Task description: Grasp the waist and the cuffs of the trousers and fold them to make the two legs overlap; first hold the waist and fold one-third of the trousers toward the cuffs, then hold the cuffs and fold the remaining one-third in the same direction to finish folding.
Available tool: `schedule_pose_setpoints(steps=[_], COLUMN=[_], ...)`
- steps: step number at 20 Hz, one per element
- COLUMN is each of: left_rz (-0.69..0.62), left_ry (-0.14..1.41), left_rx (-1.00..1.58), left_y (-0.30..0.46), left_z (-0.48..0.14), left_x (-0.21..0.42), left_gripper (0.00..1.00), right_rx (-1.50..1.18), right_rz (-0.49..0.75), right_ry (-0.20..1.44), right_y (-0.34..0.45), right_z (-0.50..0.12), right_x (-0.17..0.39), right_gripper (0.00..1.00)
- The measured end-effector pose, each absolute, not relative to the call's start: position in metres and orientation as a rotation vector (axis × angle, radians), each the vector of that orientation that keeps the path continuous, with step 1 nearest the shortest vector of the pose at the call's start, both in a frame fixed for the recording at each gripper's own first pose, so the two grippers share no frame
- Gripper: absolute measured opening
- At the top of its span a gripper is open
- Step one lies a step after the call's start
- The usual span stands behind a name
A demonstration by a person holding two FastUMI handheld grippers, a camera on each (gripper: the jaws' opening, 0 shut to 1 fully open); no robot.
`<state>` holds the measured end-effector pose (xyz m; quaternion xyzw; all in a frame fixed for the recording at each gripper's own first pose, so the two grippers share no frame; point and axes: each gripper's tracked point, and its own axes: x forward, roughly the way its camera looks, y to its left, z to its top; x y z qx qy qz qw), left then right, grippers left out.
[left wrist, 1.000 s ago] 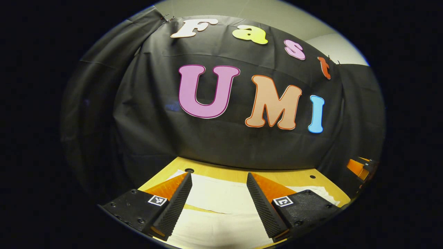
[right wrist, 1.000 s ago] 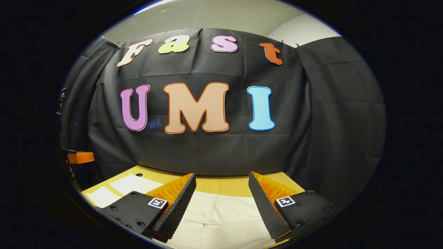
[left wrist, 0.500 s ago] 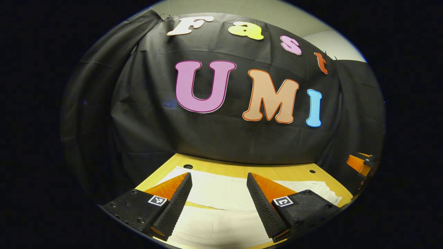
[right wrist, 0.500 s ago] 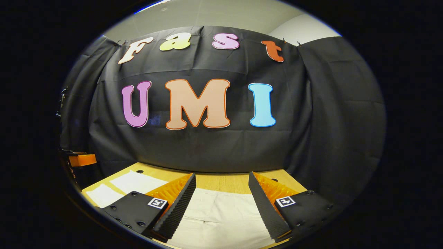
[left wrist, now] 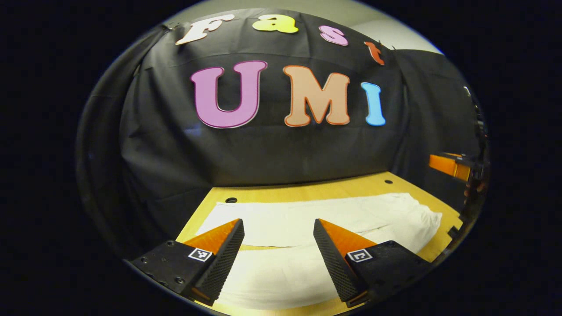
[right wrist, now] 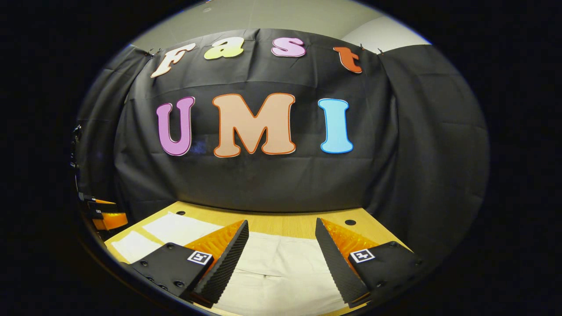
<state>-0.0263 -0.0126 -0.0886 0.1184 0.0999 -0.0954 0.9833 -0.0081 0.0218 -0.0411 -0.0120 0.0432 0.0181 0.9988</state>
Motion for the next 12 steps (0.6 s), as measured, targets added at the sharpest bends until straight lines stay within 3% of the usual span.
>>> schedule_pose_setpoints(steps=[7, 12], left_rz=[-0.377, -0.539], left_ry=[0.366, 0.578], left_rx=[0.405, 0.590], left_y=[0.007, 0.050], left_z=[-0.136, -0.198], left_x=[-0.050, -0.086], left_gripper=[0.89, 0.95], right_rx=[-0.065, -0.086], right_rz=[0.040, 0.037], right_ry=[0.122, 0.159], right_y=[0.031, 0.032], right_z=[-0.058, -0.076], right_x=[-0.024, -0.034], right_gripper=[0.98, 0.98])
